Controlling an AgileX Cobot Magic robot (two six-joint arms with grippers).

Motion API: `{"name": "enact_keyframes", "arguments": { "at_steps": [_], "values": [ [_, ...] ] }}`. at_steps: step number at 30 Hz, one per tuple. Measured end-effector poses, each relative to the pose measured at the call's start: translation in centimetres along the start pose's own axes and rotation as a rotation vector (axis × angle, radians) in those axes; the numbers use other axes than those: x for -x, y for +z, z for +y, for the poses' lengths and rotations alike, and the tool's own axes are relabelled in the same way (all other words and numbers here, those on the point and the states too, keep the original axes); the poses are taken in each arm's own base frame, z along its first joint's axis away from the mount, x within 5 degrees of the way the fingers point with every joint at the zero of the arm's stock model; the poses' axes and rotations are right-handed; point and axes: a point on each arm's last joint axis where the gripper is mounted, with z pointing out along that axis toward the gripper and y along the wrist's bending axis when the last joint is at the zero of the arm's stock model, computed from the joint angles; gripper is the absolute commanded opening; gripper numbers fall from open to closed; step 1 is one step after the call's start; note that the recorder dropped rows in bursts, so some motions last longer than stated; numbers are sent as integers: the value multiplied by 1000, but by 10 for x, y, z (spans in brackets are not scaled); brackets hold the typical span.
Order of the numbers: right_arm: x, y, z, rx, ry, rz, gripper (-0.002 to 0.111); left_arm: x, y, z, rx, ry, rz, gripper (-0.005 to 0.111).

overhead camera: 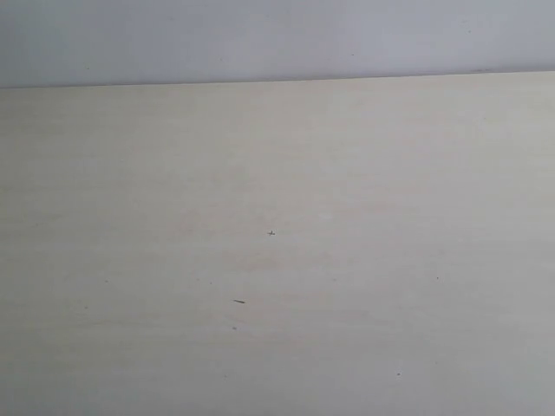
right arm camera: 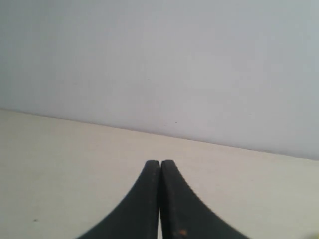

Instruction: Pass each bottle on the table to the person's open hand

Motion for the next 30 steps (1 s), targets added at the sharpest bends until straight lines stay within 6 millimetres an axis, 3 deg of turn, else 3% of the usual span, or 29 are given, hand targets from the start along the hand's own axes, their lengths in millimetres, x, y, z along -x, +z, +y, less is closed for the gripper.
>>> {"name": "enact_keyframes", "arguments": {
  "at_steps": [6,13,17,26,30],
  "values": [
    [4,-7,-5,-98,-83,-72,0,0,0,0,0,0,0,0],
    [-7,-6,-7,-141,-129,-48,0,0,0,0,0,0,2,0],
    [-27,-2,-9,-163,-107,3,0,0,0,0,0,0,2,0],
    [-24,-3,-12,-195,-53,-29,0,0,0,0,0,0,2,0],
    [-25,-4,-14,-224,47,-27,0,0,0,0,0,0,2,0]
  ]
}}
